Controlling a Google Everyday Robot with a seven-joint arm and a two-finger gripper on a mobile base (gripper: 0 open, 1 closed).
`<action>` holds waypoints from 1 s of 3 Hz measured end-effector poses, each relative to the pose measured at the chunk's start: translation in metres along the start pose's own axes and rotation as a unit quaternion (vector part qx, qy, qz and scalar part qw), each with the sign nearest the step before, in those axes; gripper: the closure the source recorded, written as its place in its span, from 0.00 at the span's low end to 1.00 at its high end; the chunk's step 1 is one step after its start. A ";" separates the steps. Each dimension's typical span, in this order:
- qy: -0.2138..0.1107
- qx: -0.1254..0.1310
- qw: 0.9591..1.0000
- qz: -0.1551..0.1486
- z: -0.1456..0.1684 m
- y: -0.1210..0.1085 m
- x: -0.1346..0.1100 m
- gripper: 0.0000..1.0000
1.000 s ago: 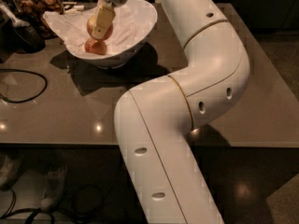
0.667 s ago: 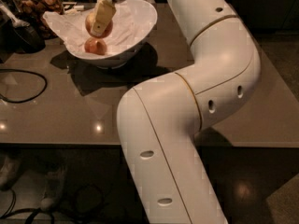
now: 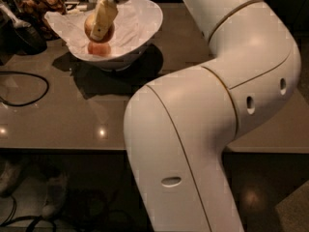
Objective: Pick apple from white bowl
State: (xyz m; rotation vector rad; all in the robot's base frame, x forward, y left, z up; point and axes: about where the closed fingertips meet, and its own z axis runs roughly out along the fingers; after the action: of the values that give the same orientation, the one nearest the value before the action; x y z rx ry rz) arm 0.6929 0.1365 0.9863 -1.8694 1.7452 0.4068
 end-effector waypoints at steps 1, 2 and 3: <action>-0.001 0.001 1.000 -0.001 0.001 -0.001 -0.001 1.00; -0.013 -0.009 1.000 0.011 -0.010 0.016 -0.010 1.00; -0.027 -0.009 0.999 0.033 -0.031 0.038 -0.024 1.00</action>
Offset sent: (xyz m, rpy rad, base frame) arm -0.0638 -0.0018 0.0265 0.0636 0.0724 -0.0106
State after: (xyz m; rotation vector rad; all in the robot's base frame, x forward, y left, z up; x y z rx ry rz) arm 0.6488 0.1382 1.0176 -1.8004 1.7762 0.4968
